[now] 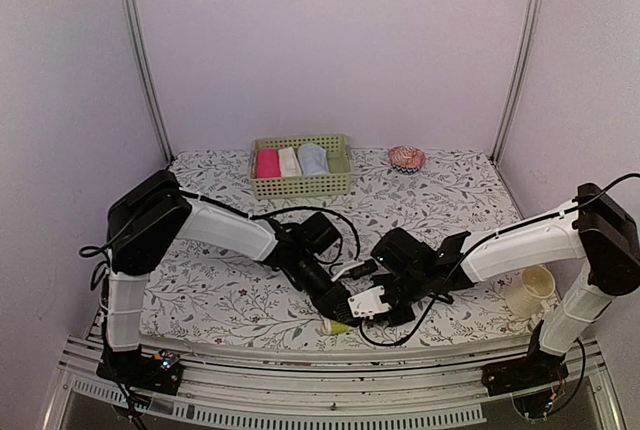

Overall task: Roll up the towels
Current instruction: Roll the towel at the center of the board.

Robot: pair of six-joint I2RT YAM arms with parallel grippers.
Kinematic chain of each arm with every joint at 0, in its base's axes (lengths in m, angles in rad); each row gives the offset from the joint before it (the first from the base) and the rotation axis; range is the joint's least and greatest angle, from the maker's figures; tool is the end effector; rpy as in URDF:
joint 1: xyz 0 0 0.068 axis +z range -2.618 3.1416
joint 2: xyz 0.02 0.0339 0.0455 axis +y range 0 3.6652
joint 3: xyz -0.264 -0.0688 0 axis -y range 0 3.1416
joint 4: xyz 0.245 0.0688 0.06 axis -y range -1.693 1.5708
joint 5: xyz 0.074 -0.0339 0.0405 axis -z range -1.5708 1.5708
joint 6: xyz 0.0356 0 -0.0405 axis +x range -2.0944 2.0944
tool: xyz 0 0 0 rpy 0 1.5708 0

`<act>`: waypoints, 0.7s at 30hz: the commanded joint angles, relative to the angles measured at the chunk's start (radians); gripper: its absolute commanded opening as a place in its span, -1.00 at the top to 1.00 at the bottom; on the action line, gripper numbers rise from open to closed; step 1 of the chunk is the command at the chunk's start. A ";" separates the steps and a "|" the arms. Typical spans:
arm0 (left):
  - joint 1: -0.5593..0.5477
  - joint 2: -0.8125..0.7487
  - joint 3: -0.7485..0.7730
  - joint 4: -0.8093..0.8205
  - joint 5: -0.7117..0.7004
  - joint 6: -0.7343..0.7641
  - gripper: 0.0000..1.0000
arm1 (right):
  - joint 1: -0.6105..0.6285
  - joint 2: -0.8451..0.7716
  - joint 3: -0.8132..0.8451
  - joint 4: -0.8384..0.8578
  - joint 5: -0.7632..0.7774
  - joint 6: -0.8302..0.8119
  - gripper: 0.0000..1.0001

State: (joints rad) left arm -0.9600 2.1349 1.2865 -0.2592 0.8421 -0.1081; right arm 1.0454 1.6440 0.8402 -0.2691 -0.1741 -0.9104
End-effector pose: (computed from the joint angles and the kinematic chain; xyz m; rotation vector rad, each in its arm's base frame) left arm 0.2144 -0.3526 0.1051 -1.4017 -2.3859 1.3911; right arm 0.1474 0.2666 0.1462 -2.2251 1.4285 0.2755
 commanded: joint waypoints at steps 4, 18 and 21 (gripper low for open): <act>0.016 -0.149 -0.133 -0.057 -0.290 -0.013 -0.10 | -0.006 0.076 0.020 -0.128 -0.085 -0.006 0.72; -0.086 -0.683 -0.582 0.207 -0.721 -0.131 -0.24 | -0.177 0.295 0.302 -0.522 -0.480 0.004 0.77; -0.171 -0.708 -0.589 0.189 -0.844 -0.109 -0.23 | -0.205 0.356 0.355 -0.580 -0.519 0.000 0.78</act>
State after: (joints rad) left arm -1.0401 1.4586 0.7147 -0.1104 0.2031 -0.2218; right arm 0.8646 1.8980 1.1603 -0.6510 -0.6018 -0.9131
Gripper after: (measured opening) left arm 0.618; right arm 0.191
